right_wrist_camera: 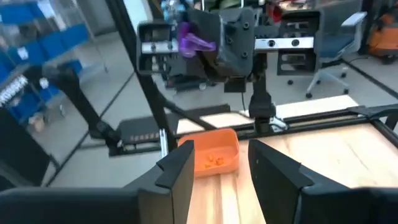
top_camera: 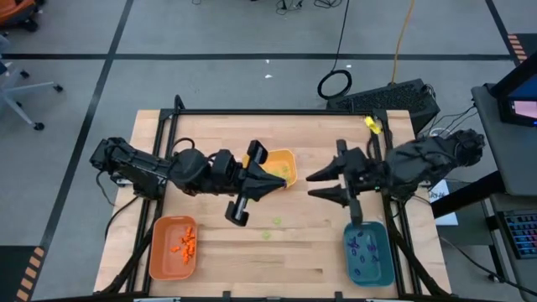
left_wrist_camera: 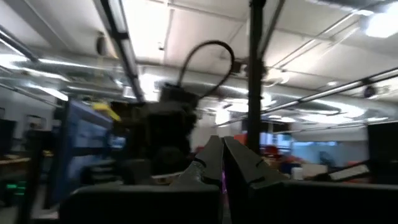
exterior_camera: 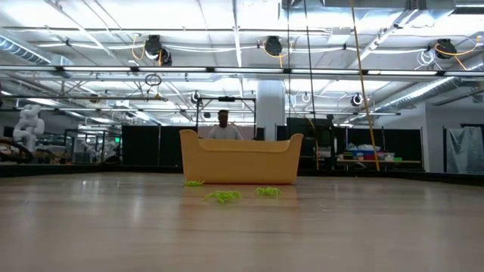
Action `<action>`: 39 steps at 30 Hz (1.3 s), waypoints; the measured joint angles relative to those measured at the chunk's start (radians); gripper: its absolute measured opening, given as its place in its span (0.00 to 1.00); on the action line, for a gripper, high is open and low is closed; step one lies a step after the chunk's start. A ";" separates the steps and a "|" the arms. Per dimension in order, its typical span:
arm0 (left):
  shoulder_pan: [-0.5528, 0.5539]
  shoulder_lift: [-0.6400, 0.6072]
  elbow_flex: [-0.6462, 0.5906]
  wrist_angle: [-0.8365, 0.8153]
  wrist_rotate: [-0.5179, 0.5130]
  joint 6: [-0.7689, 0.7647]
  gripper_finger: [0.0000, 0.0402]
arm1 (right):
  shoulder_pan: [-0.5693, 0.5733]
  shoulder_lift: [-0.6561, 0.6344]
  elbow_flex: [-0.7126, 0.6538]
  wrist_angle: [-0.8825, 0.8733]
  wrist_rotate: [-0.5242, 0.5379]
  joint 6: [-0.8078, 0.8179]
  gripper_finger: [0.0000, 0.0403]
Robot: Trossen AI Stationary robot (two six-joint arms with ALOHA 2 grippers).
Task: Sort Halloween decoration
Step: Put the violet witch hat toy into the blue bin
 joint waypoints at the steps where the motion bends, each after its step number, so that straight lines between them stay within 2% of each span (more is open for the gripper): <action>1: 0.000 0.000 0.000 0.000 0.019 -0.026 0.00 | -0.013 0.022 0.039 -0.034 -0.024 -0.008 0.34; 6: -0.005 0.000 0.000 -0.002 0.066 -0.155 0.00 | -0.062 0.125 0.189 -0.161 -0.127 -0.058 0.34; 12: -0.022 0.000 0.000 -0.053 0.082 -0.168 0.00 | -0.087 0.203 0.263 -0.151 -0.218 -0.127 0.34; 18: -0.034 0.000 0.000 -0.128 0.084 -0.216 0.00 | -0.089 0.216 0.275 -0.106 -0.244 -0.171 0.34; 25: -0.034 0.000 0.000 -0.131 0.084 -0.216 0.00 | -0.089 0.216 0.275 -0.106 -0.309 -0.207 0.34; 32: -0.033 0.000 0.000 -0.134 0.083 -0.217 0.00 | -0.092 0.233 0.275 -0.087 -0.321 -0.233 0.33; 39: -0.033 0.000 0.000 -0.148 0.083 -0.220 0.00 | -0.092 0.238 0.275 -0.046 -0.350 -0.254 0.25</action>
